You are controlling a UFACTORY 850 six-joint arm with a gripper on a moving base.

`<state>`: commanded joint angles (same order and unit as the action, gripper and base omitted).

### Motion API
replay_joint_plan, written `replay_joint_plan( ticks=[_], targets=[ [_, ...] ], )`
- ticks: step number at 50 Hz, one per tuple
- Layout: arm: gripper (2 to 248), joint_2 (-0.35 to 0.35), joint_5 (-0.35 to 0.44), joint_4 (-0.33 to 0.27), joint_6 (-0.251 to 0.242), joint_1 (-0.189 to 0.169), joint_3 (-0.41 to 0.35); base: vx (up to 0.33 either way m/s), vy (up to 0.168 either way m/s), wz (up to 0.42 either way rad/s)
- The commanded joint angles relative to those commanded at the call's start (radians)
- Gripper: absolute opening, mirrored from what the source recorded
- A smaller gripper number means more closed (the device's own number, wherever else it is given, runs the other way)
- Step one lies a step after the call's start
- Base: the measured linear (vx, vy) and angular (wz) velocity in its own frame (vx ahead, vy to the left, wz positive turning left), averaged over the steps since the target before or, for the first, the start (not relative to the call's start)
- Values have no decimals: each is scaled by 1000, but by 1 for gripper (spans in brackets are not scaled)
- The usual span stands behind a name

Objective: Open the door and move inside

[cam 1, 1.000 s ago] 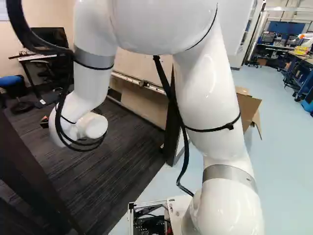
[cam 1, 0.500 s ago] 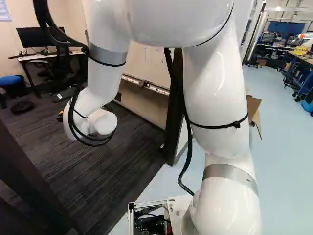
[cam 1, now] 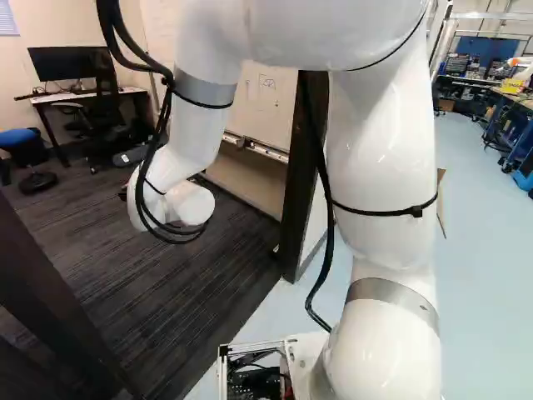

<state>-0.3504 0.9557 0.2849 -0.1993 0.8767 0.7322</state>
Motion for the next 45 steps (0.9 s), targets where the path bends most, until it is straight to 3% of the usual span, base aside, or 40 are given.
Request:
replay_joint_plan(
  ticks=[23, 45],
  targets=[
    [247, 28, -4, -13, 9, -39, -29, 0, 0, 0],
    [247, 96, -13, -43, 30, -133, -98, 0, 0, 0]
  ],
)
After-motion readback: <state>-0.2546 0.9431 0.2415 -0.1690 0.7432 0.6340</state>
